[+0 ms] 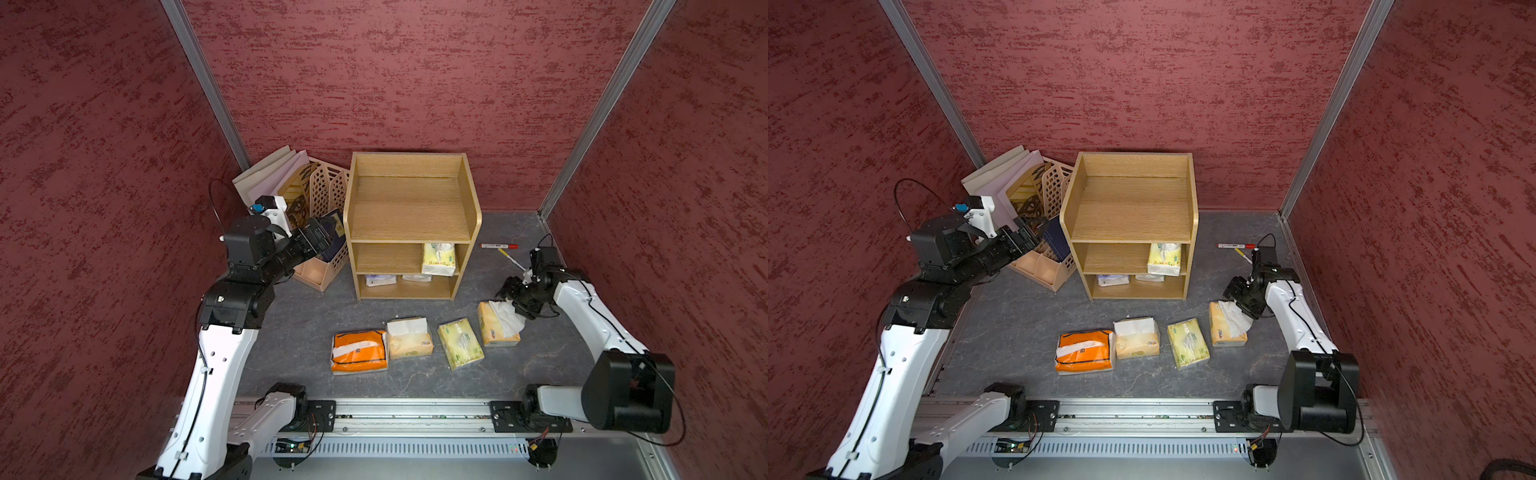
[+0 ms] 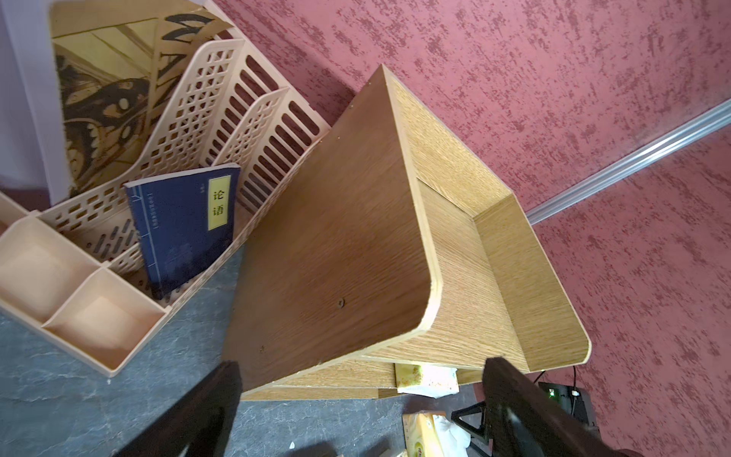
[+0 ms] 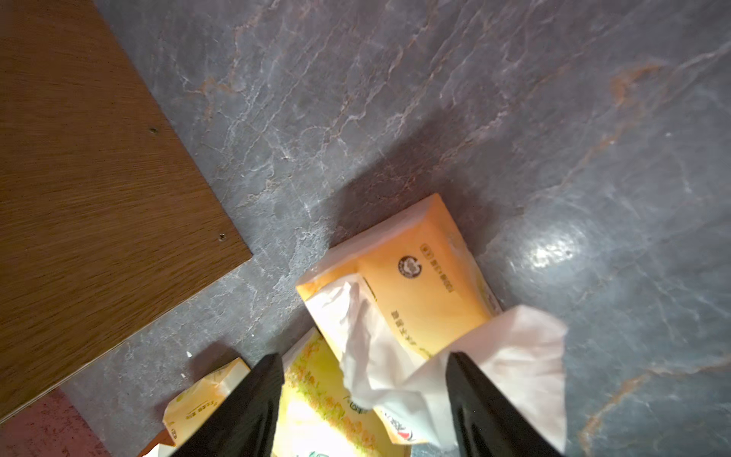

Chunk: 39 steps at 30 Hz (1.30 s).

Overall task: Remove the tissue boxes from the shelf
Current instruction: Adjust the shelf at the center of the board.

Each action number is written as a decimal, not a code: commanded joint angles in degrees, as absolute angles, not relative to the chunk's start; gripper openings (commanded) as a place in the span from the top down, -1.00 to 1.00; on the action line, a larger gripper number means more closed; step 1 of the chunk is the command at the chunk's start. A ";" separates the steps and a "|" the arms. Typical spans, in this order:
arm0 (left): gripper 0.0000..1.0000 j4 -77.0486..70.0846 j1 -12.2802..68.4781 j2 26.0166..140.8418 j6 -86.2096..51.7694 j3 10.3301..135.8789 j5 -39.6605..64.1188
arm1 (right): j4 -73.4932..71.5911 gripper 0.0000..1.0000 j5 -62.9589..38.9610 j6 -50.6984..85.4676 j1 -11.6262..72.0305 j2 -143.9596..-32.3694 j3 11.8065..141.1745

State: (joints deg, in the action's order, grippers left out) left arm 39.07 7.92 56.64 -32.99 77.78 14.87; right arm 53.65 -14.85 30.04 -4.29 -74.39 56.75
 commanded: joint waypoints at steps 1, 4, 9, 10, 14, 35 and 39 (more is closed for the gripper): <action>-0.99 34.83 9.35 57.03 -32.88 77.17 16.89 | 57.57 -0.51 -14.52 30.53 -4.46 -69.53 61.35; -0.99 33.00 9.74 58.26 -33.13 77.06 17.53 | 61.26 -0.57 -14.51 30.30 -4.32 -66.34 64.66; -0.99 29.98 11.02 60.94 -33.71 77.23 18.90 | 64.82 -0.58 -14.75 33.49 -3.97 -59.62 66.79; -0.99 29.58 11.37 61.42 -33.62 77.23 19.06 | 64.39 -0.56 -15.65 34.81 -3.57 -58.22 66.27; -0.99 28.12 13.60 63.34 -33.19 77.96 19.43 | 60.73 -0.52 -17.57 41.86 0.42 -51.50 62.49; -0.99 26.86 34.22 68.21 -31.49 82.44 10.25 | 42.83 -0.35 -7.16 59.32 20.36 -45.06 55.33; -0.99 28.35 35.41 67.57 -30.71 81.96 8.08 | 34.99 -0.35 -0.33 62.81 26.84 -46.96 53.14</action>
